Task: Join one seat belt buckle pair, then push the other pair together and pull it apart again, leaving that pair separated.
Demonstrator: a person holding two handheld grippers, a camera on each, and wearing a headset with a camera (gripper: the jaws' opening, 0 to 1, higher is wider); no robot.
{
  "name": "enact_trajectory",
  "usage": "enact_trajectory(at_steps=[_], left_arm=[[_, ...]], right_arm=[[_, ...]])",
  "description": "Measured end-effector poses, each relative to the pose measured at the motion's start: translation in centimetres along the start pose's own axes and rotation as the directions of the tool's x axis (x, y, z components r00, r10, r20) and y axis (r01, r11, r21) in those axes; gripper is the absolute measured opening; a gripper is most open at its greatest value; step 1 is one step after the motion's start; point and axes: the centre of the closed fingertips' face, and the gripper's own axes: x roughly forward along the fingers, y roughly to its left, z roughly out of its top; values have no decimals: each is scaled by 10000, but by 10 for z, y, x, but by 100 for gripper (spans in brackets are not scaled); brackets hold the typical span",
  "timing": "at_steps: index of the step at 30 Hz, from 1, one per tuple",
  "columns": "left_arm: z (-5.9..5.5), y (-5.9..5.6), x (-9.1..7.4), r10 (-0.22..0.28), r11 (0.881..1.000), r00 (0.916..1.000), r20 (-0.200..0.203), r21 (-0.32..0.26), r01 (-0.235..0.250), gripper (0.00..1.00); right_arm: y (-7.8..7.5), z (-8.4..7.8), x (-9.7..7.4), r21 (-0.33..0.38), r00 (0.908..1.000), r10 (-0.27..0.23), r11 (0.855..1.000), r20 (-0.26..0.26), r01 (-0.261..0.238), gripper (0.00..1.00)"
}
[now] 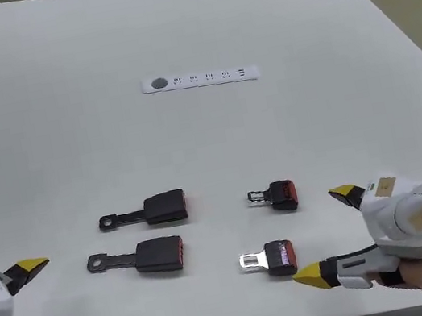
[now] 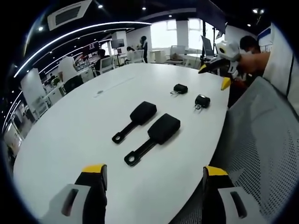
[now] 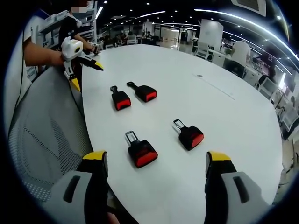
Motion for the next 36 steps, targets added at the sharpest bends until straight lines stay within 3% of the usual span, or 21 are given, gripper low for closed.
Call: enact_trajectory(at_steps=[5,9,10,14,19,23,30,36], left_arm=[[4,-1,4,-198,9992,9993,-325,344,209,85],[8,3,10,-607,9965,9967,-546,547,636,84],[9,0,12,-912,9937,9939,-617,595,949,84],[20,-1,23,-1077,9901,9920,-656,836,1130,81],[29,-5,41,-1277,9777,9870,-973,1548,1417,77],[31,-13,55,-1522,9558,9782,-1414,2309,1821,72],[44,-18,78,-1907,9435,9712,-1428,2464,2215,70],[45,-18,94,-2212,9288,9602,-1703,2634,2607,65]], right_arm=[[0,-2,-2,42,9999,143,9999,-21,-143,77],[4,0,-2,-50,9996,290,9996,48,-290,73],[5,1,-2,-44,9994,328,9995,66,-327,72],[10,2,3,-83,9980,629,9980,106,-628,65],[11,2,11,-362,9960,893,9954,36,-892,62],[14,2,16,-828,9920,1254,9886,-105,-1259,57],[16,-13,29,-1522,9833,1623,9730,-821,-1733,51],[15,-12,36,-2022,9806,1656,9619,-1052,-1842,52]])
